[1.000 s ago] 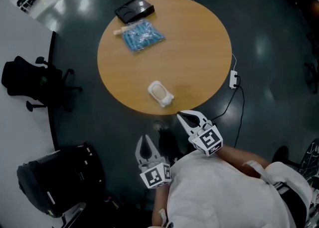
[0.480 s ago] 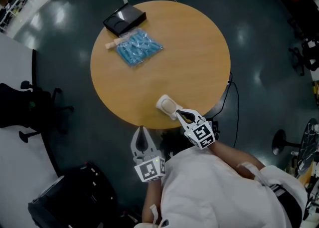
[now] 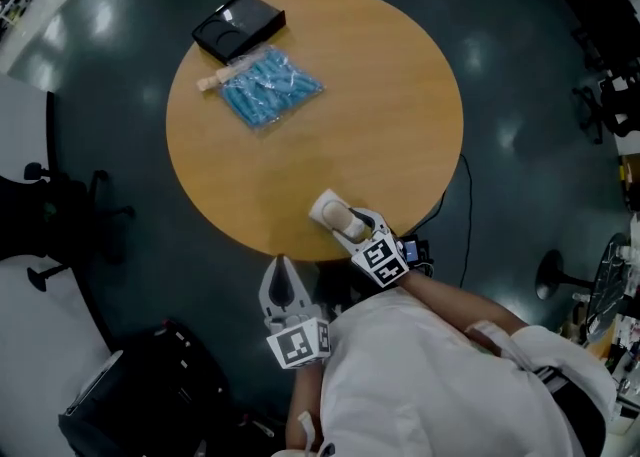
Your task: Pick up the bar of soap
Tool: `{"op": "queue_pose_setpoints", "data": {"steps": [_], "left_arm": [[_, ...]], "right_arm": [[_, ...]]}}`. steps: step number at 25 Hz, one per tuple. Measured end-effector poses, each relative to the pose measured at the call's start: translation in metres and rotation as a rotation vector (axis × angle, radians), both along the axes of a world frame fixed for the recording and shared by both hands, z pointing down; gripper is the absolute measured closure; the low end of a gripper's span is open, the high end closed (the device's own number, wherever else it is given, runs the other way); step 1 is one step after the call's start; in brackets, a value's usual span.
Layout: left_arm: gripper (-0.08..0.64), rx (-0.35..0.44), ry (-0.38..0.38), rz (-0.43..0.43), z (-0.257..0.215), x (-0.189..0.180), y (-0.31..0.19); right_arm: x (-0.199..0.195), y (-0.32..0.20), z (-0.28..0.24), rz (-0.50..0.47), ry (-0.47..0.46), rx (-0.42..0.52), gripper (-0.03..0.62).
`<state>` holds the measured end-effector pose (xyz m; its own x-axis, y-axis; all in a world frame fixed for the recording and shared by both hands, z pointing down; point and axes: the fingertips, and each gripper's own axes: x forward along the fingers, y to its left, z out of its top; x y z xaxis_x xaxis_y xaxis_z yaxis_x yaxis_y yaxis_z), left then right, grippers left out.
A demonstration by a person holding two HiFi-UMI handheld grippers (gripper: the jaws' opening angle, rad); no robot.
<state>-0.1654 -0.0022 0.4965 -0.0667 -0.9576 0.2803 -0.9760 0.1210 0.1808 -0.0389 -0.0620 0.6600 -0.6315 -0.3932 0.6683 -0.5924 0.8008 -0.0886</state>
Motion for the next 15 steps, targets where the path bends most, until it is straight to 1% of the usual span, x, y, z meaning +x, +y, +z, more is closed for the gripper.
{"op": "queue_pose_setpoints", "data": {"steps": [1,5,8,10,13,15], "left_arm": [[0.554,-0.009,0.006,-0.011,0.003,-0.002,0.001],[0.554,-0.036,0.014,-0.034,0.012,-0.008,0.008],[0.554,-0.051,0.022,-0.048,0.015,-0.009,0.009],[0.554,-0.049,0.027,-0.061,0.015,-0.011,0.008],[0.554,-0.052,0.036,-0.076,0.015,-0.013,0.009],[0.554,-0.057,0.040,-0.083,0.017,-0.014,0.011]], "right_arm": [[-0.001,0.000,0.009,-0.014,0.024,-0.015,0.345],[-0.012,-0.002,0.033,-0.056,0.107,-0.051,0.322],[-0.011,-0.009,0.051,-0.050,0.190,-0.055,0.307],[-0.009,-0.012,0.063,-0.045,0.230,-0.077,0.305],[-0.007,-0.011,0.073,-0.050,0.251,-0.123,0.304],[-0.007,-0.012,0.074,-0.048,0.255,-0.124,0.305]]}}
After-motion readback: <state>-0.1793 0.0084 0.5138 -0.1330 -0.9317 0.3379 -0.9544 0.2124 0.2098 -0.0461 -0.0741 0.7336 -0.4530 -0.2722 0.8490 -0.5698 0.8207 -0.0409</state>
